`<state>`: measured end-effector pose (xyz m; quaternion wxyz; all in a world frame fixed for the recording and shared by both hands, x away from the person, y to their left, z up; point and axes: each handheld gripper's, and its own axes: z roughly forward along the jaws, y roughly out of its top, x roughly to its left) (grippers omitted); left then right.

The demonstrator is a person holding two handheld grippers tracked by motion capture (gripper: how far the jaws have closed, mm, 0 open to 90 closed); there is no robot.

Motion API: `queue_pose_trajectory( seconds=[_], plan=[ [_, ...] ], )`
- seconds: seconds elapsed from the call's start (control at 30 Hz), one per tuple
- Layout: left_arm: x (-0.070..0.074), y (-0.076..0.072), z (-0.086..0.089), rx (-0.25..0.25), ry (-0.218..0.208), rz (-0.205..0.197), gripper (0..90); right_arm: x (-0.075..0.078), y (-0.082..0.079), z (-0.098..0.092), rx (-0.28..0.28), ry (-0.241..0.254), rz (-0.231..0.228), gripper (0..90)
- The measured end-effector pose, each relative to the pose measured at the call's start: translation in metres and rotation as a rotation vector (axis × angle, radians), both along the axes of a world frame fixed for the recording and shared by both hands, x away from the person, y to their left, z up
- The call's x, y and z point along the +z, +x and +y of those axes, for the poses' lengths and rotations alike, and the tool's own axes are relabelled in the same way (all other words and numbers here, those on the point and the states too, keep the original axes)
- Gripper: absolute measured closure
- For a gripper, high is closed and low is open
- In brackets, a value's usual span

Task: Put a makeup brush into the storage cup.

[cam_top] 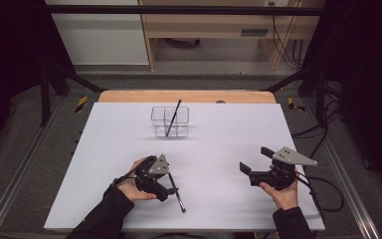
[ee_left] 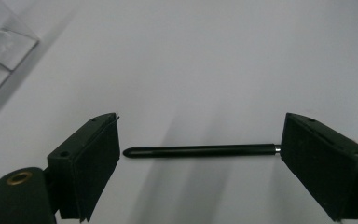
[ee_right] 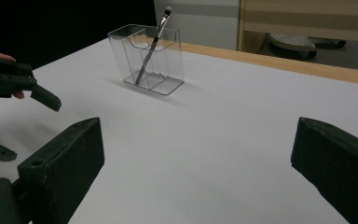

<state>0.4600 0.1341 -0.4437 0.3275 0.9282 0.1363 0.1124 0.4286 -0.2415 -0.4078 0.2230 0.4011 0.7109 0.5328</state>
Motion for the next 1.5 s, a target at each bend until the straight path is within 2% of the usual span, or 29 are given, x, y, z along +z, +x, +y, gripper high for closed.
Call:
queue_pose_trajectory(
  seconds=[0.07, 0.37, 0.57, 0.63, 1.1, 1.13, 1.17, 1.37, 1.5],
  plan=[
    [-0.004, 0.000, -0.003, -0.020, 0.021, 0.004, 11.2, 0.000, 0.000, 0.000, -0.001, 0.000, -0.001, 2.9],
    [-0.014, 0.002, -0.011, -0.083, 0.034, 0.024, 14.2, -0.001, 0.000, 0.001, 0.002, -0.001, 0.001, 2.9],
    [-0.021, 0.001, -0.016, -0.128, 0.078, 0.031, 17.2, 0.000, 0.000, 0.000, 0.003, 0.002, 0.000, 2.9],
    [-0.023, 0.001, -0.017, -0.132, 0.055, 0.033, 18.5, 0.000, 0.000, 0.001, 0.002, 0.001, -0.001, 2.9],
    [-0.023, 0.002, -0.019, -0.154, 0.056, 0.025, 24.2, -0.001, 0.001, 0.001, 0.004, 0.001, 0.000, 2.9],
    [-0.024, 0.002, -0.020, -0.154, 0.044, 0.027, 24.6, -0.001, 0.001, 0.001, 0.005, 0.002, 0.001, 2.9],
    [-0.024, 0.003, -0.020, -0.154, 0.057, 0.032, 26.2, -0.001, 0.001, 0.001, 0.007, 0.000, 0.001, 3.0],
    [-0.024, 0.003, -0.020, -0.154, 0.036, 0.073, 32.3, -0.001, 0.001, 0.001, 0.005, 0.002, 0.000, 3.1],
    [-0.024, 0.003, -0.021, -0.150, 0.039, 0.098, 37.2, 0.000, 0.000, 0.001, 0.008, 0.003, 0.002, 3.1]
  ],
)
